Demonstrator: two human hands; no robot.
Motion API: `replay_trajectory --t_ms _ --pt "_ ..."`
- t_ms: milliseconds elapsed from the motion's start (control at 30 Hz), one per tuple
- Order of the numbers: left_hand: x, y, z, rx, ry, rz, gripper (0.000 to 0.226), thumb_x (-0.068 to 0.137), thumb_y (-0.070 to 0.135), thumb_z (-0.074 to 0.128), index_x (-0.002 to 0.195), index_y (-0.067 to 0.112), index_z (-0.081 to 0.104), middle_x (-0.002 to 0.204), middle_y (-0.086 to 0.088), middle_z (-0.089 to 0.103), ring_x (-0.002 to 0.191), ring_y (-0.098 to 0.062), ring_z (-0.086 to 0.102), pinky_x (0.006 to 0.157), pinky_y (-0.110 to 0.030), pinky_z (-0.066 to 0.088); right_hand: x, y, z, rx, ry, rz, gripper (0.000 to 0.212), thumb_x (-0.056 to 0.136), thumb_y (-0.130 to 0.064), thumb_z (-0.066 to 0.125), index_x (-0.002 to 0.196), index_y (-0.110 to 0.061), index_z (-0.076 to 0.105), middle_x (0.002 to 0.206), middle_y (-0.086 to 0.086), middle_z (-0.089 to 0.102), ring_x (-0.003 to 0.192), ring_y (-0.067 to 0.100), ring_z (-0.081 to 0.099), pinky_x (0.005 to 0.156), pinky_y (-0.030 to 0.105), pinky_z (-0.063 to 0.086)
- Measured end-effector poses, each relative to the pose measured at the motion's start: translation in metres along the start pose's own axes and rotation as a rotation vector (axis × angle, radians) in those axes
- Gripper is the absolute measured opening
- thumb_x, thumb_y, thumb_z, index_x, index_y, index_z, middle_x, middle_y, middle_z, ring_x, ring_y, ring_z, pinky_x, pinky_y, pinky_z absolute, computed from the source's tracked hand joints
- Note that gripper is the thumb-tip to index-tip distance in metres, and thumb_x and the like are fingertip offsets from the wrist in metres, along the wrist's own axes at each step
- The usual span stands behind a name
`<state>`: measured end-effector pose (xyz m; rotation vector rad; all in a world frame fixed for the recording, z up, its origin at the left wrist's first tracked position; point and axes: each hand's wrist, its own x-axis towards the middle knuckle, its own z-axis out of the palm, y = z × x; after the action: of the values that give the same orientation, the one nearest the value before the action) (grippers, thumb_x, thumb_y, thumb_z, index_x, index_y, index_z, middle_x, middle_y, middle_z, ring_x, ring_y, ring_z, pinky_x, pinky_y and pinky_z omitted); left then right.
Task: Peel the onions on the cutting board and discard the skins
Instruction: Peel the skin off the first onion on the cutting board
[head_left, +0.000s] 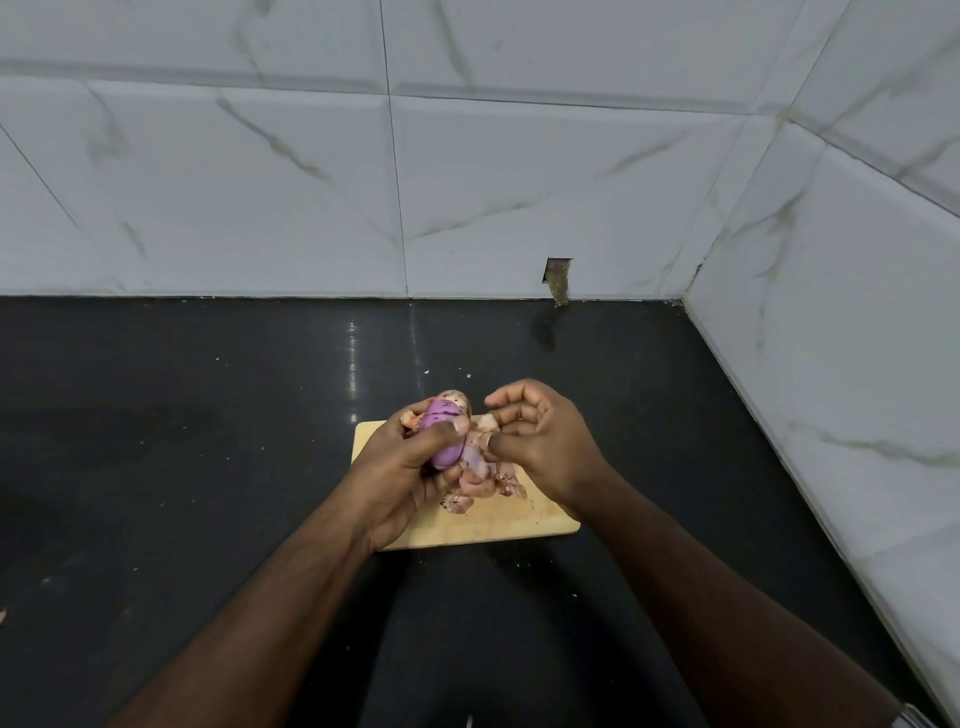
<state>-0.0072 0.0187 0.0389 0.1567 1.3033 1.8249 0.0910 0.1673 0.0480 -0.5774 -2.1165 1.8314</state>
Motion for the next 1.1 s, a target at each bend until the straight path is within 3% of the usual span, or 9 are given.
replay_trajectory --t_ms 133,233,300,400,500,667,767,900,1100 --pt "-0.002 -0.001 0.000 -0.076 -0.017 -0.037 0.050 0.078 0.024 0.076 0.122 0.005 0.064 0.106 -0.014 0.074 0.089 -0.021 0.072 0.072 -0.027 0.062 0.002 0.000 0.004 -0.145 0.048 -0.060 0.023 0.080 -0.006 0.077 0.097 -0.019 0.068 0.090 0.001 0.071 0.081 0.019 0.072 0.075 0.045 0.062" --pt "-0.003 -0.001 0.002 -0.129 -0.008 -0.035 0.037 0.080 0.025 0.073 0.112 0.008 0.067 0.103 -0.013 0.074 0.086 -0.019 0.072 0.069 -0.025 0.061 -0.001 -0.001 0.010 -0.110 0.043 -0.047 0.013 0.086 -0.012 0.072 0.096 -0.020 0.069 0.090 0.003 0.072 0.082 0.026 0.072 0.072 0.053 0.060" --pt "-0.003 -0.001 0.003 -0.136 0.011 -0.020 0.032 0.083 0.024 0.073 0.109 0.008 0.068 0.099 -0.013 0.073 0.082 -0.019 0.071 0.066 -0.025 0.061 -0.004 -0.002 0.013 -0.031 0.017 -0.018 0.008 0.092 -0.012 0.066 0.099 -0.015 0.068 0.092 0.010 0.072 0.082 0.032 0.071 0.071 0.047 0.061" --pt "-0.007 -0.001 0.007 -0.073 0.026 0.014 0.020 0.093 0.025 0.067 0.105 0.010 0.066 0.090 -0.013 0.072 0.070 -0.022 0.068 0.060 -0.030 0.057 -0.012 -0.005 0.019 0.092 -0.071 0.008 0.012 0.096 -0.009 0.062 0.107 -0.006 0.061 0.083 0.018 0.064 0.063 0.019 0.063 0.052 0.027 0.051" --pt "-0.011 -0.003 0.014 0.013 0.024 0.061 0.029 0.088 0.034 0.068 0.104 0.010 0.064 0.084 -0.016 0.070 0.064 -0.029 0.062 0.065 -0.038 0.045 -0.016 -0.003 0.024 0.022 -0.009 -0.014 0.018 0.088 -0.003 0.071 0.103 -0.006 0.062 0.082 0.004 0.067 0.065 0.009 0.068 0.053 0.024 0.053" --pt "-0.014 -0.001 0.020 0.011 0.046 0.077 0.034 0.078 0.038 0.072 0.092 0.008 0.065 0.076 -0.018 0.064 0.057 -0.028 0.059 0.060 -0.034 0.041 -0.017 -0.004 0.022 0.082 0.064 0.037 0.012 0.084 0.010 0.068 0.094 0.003 0.068 0.075 0.023 0.068 0.054 0.017 0.066 0.044 0.023 0.050" --pt "-0.017 0.001 0.022 0.024 0.054 0.054 0.030 0.082 0.038 0.069 0.088 0.008 0.066 0.069 -0.017 0.066 0.051 -0.025 0.057 0.056 -0.029 0.040 -0.011 -0.001 0.015 -0.089 0.072 -0.027 0.015 0.081 0.008 0.068 0.088 -0.005 0.073 0.071 0.006 0.070 0.051 0.008 0.063 0.046 0.019 0.046" --pt "-0.019 0.002 0.023 0.031 0.087 0.016 0.029 0.098 0.033 0.060 0.088 0.005 0.064 0.061 -0.013 0.065 0.042 -0.018 0.055 0.044 -0.023 0.042 -0.007 0.001 0.010 -0.363 0.057 -0.184 0.021 0.078 -0.002 0.068 0.085 -0.021 0.076 0.082 -0.007 0.071 0.069 0.006 0.066 0.059 0.024 0.049" --pt "-0.016 0.004 0.018 0.091 0.130 -0.057 0.034 0.094 0.045 0.063 0.080 0.015 0.071 0.068 -0.009 0.069 0.049 -0.016 0.056 0.044 -0.020 0.044 -0.007 -0.002 0.002 -0.611 -0.081 -0.478 0.020 0.081 0.001 0.064 0.093 -0.010 0.076 0.095 -0.001 0.070 0.077 -0.002 0.059 0.065 0.003 0.042"
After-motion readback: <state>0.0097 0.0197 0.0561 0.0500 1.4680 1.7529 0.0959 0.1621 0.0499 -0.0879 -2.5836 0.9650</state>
